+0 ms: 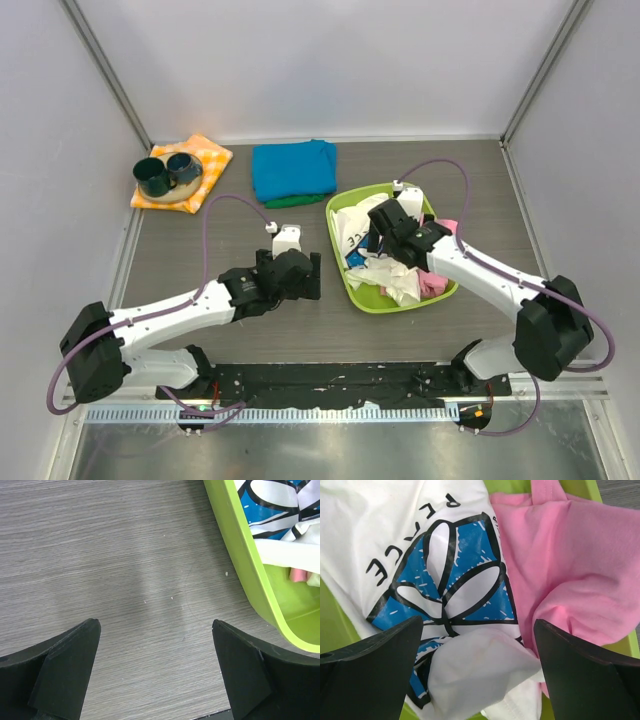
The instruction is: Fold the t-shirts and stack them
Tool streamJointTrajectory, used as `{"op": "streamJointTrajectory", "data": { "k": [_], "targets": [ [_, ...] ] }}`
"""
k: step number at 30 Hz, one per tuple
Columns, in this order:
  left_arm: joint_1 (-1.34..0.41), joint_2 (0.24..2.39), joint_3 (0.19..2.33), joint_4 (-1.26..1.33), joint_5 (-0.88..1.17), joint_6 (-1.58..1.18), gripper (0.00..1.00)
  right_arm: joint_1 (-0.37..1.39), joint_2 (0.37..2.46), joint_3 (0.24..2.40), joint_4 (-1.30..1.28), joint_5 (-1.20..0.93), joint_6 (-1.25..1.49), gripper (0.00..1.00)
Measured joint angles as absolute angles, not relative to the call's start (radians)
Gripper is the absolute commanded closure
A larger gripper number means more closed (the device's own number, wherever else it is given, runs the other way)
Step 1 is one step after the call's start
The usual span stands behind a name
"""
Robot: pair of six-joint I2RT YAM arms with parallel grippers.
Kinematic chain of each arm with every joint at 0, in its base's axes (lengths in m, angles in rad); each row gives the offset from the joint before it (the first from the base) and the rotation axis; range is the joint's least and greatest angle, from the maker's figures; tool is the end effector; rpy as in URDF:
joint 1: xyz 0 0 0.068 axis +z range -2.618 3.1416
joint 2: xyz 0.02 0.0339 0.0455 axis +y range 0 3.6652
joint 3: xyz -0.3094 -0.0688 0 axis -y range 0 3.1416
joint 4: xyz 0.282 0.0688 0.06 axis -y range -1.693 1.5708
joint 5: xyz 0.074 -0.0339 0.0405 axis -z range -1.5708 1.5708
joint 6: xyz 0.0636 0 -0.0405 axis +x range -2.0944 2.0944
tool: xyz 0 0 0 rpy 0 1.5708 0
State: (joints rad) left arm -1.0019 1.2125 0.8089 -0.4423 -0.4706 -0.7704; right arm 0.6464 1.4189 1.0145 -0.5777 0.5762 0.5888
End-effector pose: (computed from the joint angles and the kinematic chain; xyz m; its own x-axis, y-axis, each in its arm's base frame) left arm 0.1757 -0.2213 0.2499 -0.6996 -0.0582 -0.7122 0.1418 0.9655 -0.2182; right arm 0.2817 0.1691 0.2576 -0.6985 0.0564 -0.7134 0.1495 0.9864 -0.0684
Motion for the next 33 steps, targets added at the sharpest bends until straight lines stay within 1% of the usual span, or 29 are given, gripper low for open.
{"op": "streamJointTrajectory", "data": {
  "k": [7, 10, 19, 25, 26, 29, 30, 31, 32, 33],
  "targets": [
    [-0.993, 1.214, 0.807, -0.439, -0.506, -0.783, 0.0, 0.646, 1.275, 0.994, -0.551, 0.533, 0.573, 0.0],
    [-0.986, 1.195, 0.792, -0.418, -0.516, -0.785, 0.0, 0.648, 1.26, 1.007, -0.557, 0.516, 0.565, 0.0],
    [-0.964, 1.176, 0.783, -0.414, -0.513, -0.782, 0.0, 0.733, 1.274, 0.98, -0.569, 0.475, 0.56, 0.0],
    [-0.963, 1.188, 0.785, -0.427, -0.512, -0.784, 0.0, 0.752, 1.372, 0.95, -0.551, 0.448, 0.563, 0.01],
    [-0.961, 1.188, 0.785, -0.427, -0.512, -0.785, 0.0, 0.752, 1.389, 0.942, -0.546, 0.445, 0.564, 0.03],
    [-0.959, 1.188, 0.785, -0.427, -0.512, -0.785, 0.0, 0.753, 1.417, 0.918, -0.531, 0.434, 0.564, 0.04],
    [-0.958, 1.188, 0.785, -0.428, -0.512, -0.786, 0.0, 0.753, 1.421, 0.91, -0.526, 0.432, 0.564, 0.13],
    [-0.957, 1.188, 0.785, -0.427, -0.511, -0.786, 0.0, 0.753, 1.421, 0.906, -0.523, 0.431, 0.564, 0.24],
    [-0.955, 1.188, 0.785, -0.427, -0.511, -0.786, 0.0, 0.754, 1.422, 0.904, -0.523, 0.432, 0.564, 0.54],
    [-0.954, 1.188, 0.783, -0.425, -0.511, -0.786, 0.0, 0.754, 1.422, 0.904, -0.522, 0.433, 0.564, 0.73]
  ]
}}
